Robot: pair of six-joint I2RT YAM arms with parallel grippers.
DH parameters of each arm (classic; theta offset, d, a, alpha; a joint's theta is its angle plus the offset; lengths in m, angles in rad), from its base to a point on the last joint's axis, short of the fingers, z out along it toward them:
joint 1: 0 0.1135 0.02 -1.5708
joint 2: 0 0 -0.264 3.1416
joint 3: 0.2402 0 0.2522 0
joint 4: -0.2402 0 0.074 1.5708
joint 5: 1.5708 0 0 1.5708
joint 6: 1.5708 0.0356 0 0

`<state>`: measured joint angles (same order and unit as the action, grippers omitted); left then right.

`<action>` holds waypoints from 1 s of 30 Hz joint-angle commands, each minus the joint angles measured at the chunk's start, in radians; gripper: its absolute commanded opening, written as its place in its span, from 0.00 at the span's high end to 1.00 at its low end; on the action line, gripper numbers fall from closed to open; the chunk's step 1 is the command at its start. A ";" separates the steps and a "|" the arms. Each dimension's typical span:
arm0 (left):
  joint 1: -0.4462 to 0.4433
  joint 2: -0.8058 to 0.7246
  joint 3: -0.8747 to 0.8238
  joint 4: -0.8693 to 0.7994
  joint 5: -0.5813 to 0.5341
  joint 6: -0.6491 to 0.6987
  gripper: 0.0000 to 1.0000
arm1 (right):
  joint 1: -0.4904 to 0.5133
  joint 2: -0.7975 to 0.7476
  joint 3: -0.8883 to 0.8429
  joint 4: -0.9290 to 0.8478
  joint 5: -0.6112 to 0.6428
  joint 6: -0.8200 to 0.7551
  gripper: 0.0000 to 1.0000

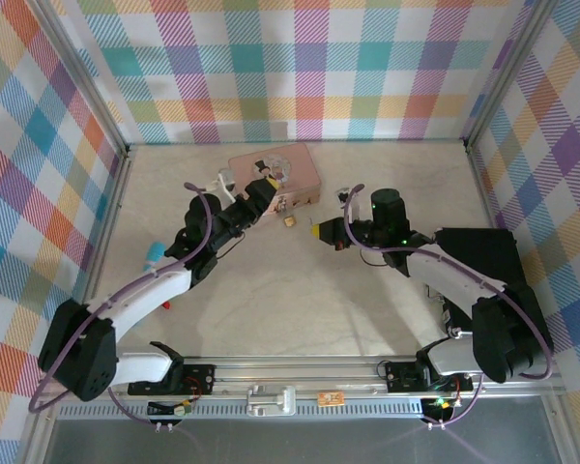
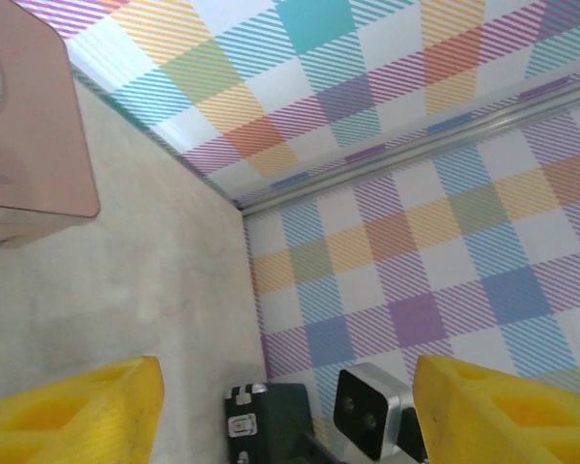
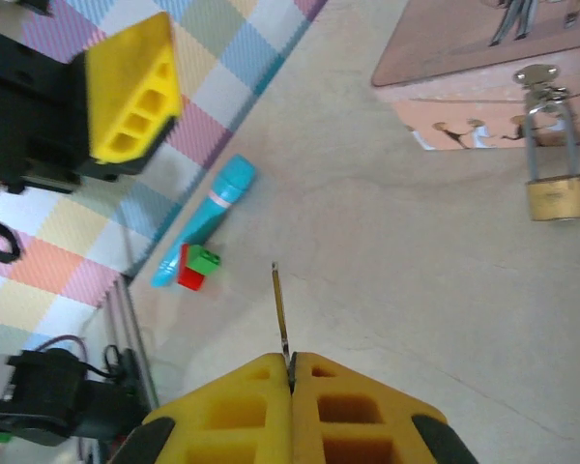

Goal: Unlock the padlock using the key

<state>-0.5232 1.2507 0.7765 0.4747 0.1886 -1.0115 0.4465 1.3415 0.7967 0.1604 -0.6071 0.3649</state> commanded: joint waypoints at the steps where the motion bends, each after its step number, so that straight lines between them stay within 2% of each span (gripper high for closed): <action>1: -0.006 -0.025 0.027 -0.185 -0.013 0.067 0.32 | 0.008 -0.045 0.060 -0.130 0.081 -0.221 1.00; 5: -0.013 -0.021 0.029 -0.188 0.011 0.047 0.35 | 0.025 -0.101 0.045 -0.106 0.151 -0.350 1.00; 11: -0.064 0.001 0.044 -0.142 0.008 0.054 0.34 | 0.074 -0.128 0.054 -0.138 0.399 -0.454 1.00; 16: -0.091 0.046 0.097 -0.140 0.011 0.040 0.36 | 0.111 -0.119 0.071 -0.147 0.482 -0.554 1.00; 19: -0.128 0.060 0.132 -0.191 -0.052 0.062 0.37 | 0.134 -0.118 0.079 -0.140 0.524 -0.569 1.00; 22: -0.144 0.111 0.138 -0.125 -0.039 0.028 0.52 | 0.149 -0.097 0.095 -0.146 0.527 -0.529 1.00; 23: -0.146 0.136 0.144 -0.103 -0.033 0.005 0.54 | 0.151 -0.088 0.101 -0.148 0.526 -0.509 1.00; 30: -0.156 0.221 0.206 -0.117 -0.055 -0.018 0.54 | 0.185 -0.068 0.092 -0.104 0.569 -0.477 1.00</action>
<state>-0.6674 1.4666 0.9344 0.3416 0.1551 -1.0172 0.6228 1.2682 0.8742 0.0246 -0.0628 -0.1329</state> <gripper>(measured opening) 0.462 0.046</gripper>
